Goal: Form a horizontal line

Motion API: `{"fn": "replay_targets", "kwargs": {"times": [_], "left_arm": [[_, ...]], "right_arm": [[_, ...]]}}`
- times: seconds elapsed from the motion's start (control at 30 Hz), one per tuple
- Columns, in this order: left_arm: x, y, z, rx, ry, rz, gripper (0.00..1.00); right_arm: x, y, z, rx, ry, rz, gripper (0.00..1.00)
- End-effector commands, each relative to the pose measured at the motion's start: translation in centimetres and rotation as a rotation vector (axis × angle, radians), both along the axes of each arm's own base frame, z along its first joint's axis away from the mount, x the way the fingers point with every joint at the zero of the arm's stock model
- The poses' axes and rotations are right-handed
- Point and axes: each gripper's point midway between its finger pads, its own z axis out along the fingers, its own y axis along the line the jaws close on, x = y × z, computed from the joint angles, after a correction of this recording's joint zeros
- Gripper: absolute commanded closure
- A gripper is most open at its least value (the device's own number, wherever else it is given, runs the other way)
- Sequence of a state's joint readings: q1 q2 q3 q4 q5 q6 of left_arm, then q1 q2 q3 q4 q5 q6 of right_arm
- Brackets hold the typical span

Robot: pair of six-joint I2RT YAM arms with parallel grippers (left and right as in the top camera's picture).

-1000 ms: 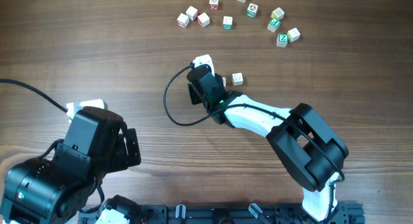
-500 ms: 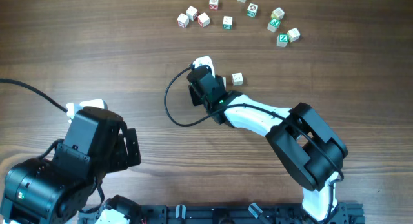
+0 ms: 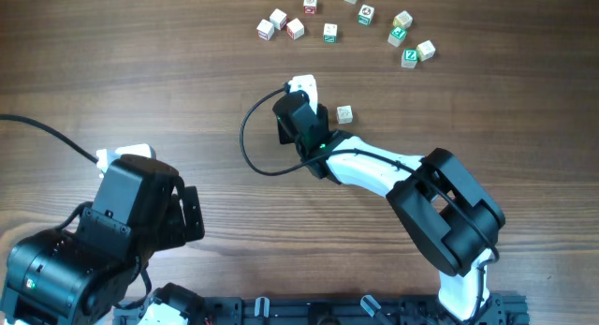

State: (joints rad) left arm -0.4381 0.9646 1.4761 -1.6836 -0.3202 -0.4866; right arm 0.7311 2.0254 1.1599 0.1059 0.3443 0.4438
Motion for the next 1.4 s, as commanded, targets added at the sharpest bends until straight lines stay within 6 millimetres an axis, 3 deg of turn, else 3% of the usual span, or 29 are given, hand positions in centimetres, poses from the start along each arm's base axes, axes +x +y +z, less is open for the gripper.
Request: {"fn": "replay_targets", "kwargs": {"times": [0.0, 0.13, 0.27, 0.53, 0.83, 1.0, 1.1, 1.23, 1.37], "left_arm": [[0.0, 0.1, 0.0, 0.006, 0.001, -0.006, 0.0], [0.0, 0.1, 0.0, 0.007, 0.001, -0.007, 0.0], [0.0, 0.1, 0.0, 0.007, 0.001, -0.007, 0.0], [0.0, 0.1, 0.0, 0.006, 0.001, -0.006, 0.0], [0.0, 0.1, 0.0, 0.006, 0.001, -0.006, 0.0], [0.0, 0.1, 0.0, 0.007, 0.001, -0.007, 0.0], [0.0, 0.1, 0.0, 0.006, 0.001, -0.006, 0.0], [0.0, 0.1, 0.0, 0.007, 0.001, -0.007, 0.0], [0.0, 0.1, 0.0, 0.006, 0.001, -0.006, 0.0]], "right_arm": [[1.1, -0.5, 0.5, 0.012, -0.03, -0.061, 0.95], [2.5, -0.7, 1.6, 0.05, -0.038, -0.063, 0.95], [3.7, -1.9, 0.6, 0.15, 0.053, -0.005, 0.95], [1.1, -0.2, -1.4, 0.181, 0.199, 0.241, 0.95], [1.0, -1.7, -2.3, 0.097, 0.209, 0.202, 0.95], [2.4, -1.6, -0.7, 0.068, 0.173, 0.198, 0.95], [3.5, -1.5, 2.6, 0.029, 0.168, 0.198, 0.95], [1.9, -2.3, 5.3, 0.022, 0.245, 0.168, 0.95], [-3.6, -3.2, 3.5, 0.049, 0.509, 0.117, 0.95]]}}
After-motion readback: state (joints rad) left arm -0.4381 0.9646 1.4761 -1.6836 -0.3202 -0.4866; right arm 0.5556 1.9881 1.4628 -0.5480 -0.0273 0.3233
